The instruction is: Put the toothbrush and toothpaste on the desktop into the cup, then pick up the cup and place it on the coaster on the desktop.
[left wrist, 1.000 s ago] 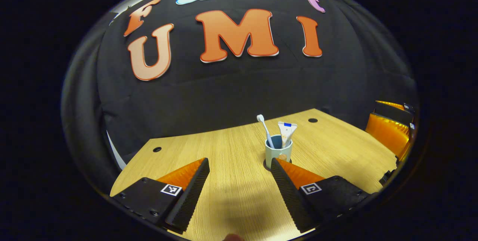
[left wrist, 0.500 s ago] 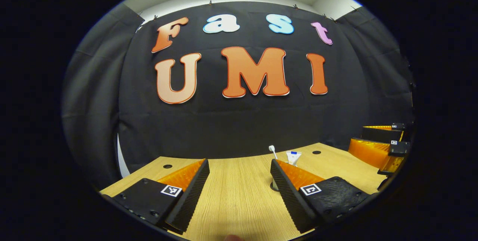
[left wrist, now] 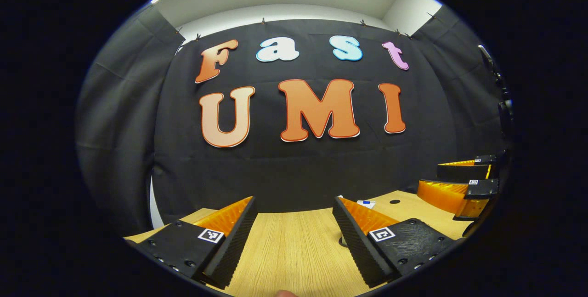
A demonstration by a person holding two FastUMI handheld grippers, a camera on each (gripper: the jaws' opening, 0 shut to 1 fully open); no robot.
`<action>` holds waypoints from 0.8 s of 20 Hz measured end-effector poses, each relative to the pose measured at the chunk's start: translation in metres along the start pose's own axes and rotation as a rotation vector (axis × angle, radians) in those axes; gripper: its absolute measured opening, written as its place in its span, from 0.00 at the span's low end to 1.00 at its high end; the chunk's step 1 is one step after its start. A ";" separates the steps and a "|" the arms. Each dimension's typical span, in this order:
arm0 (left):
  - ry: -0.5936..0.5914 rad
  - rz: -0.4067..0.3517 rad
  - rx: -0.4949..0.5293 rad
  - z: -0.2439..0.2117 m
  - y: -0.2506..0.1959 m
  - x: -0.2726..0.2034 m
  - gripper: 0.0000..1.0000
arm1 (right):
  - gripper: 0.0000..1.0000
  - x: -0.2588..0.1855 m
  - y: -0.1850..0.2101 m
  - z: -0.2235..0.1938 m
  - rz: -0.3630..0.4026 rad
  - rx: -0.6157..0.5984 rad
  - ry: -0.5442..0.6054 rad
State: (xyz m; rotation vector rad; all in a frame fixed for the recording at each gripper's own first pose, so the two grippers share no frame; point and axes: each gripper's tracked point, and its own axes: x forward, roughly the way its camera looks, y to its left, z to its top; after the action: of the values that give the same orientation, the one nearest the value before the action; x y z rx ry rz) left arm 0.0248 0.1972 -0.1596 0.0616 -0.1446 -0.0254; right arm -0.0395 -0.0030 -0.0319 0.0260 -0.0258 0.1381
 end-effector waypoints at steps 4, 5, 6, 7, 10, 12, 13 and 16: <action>-0.014 0.015 -0.016 -0.003 0.007 0.004 0.99 | 0.92 0.004 0.003 -0.001 0.011 0.005 -0.005; -0.013 0.018 -0.021 -0.005 0.008 0.003 0.98 | 0.92 0.005 0.002 -0.001 0.009 0.003 0.000; -0.008 0.011 -0.029 -0.007 0.006 0.006 0.98 | 0.92 0.005 0.003 -0.001 0.012 0.000 0.002; -0.007 0.002 -0.044 -0.009 0.004 0.007 0.99 | 0.92 0.006 0.003 -0.002 0.010 -0.003 0.006; -0.002 -0.017 -0.073 -0.014 0.002 0.009 0.99 | 0.92 0.009 0.004 -0.003 0.017 -0.012 0.007; 0.004 -0.009 -0.052 -0.020 0.007 0.011 0.98 | 0.92 0.013 0.006 -0.005 0.019 -0.015 0.010; 0.007 -0.004 -0.040 -0.021 0.008 0.011 0.98 | 0.92 0.015 0.009 -0.005 0.026 -0.013 0.010; 0.012 0.004 -0.025 -0.025 0.012 0.013 0.98 | 0.92 0.029 0.019 -0.002 0.045 0.005 0.007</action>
State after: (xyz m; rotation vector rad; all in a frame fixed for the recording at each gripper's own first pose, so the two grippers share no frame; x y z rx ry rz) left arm 0.0418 0.2098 -0.1813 0.0369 -0.1320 -0.0225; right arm -0.0134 0.0197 -0.0322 0.0302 -0.0188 0.1829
